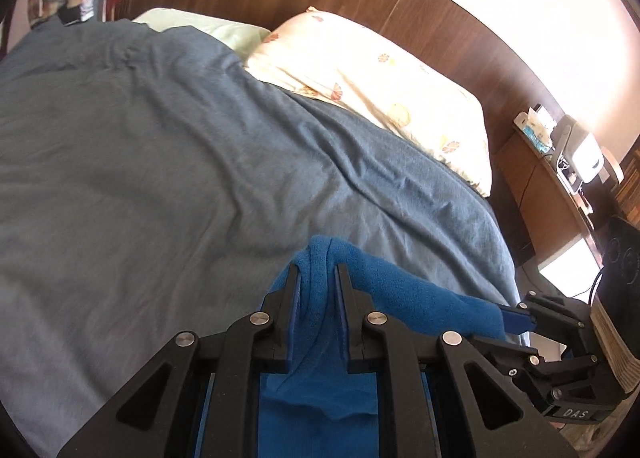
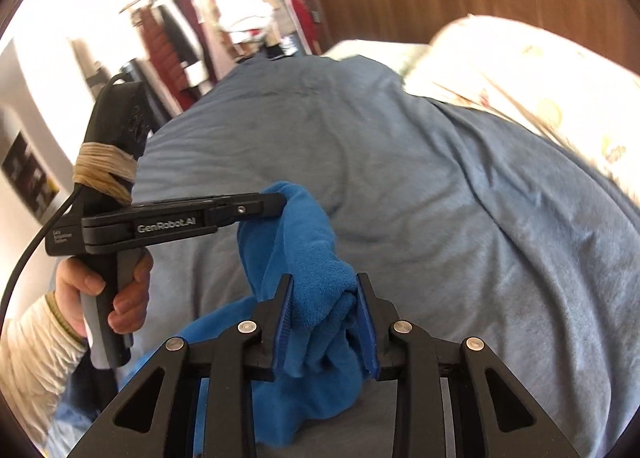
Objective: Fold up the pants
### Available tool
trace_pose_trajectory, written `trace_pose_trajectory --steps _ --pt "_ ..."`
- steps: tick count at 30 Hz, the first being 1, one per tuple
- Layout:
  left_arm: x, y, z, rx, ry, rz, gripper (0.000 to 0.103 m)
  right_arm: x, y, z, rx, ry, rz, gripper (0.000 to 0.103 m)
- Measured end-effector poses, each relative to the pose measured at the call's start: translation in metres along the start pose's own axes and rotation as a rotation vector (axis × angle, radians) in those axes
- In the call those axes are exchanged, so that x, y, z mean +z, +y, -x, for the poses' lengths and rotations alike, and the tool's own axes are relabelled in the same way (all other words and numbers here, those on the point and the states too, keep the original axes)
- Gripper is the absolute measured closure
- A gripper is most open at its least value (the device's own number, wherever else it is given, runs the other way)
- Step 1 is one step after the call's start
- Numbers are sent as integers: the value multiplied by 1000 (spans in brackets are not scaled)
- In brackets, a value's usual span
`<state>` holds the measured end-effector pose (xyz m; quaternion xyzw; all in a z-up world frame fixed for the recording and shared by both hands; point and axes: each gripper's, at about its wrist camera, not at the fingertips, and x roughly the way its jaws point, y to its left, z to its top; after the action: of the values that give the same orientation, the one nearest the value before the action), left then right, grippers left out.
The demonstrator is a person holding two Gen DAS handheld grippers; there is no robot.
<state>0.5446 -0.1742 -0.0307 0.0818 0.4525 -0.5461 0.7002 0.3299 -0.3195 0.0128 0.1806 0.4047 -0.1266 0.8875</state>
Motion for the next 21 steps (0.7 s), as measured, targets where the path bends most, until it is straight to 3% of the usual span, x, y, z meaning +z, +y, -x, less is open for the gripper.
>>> trace_pose_trajectory --steps 10,21 --pt "-74 32 73 52 -51 85 87 -41 97 20 41 16 172 73" --pt "-162 63 119 125 -55 205 87 -98 173 12 120 105 315 73"
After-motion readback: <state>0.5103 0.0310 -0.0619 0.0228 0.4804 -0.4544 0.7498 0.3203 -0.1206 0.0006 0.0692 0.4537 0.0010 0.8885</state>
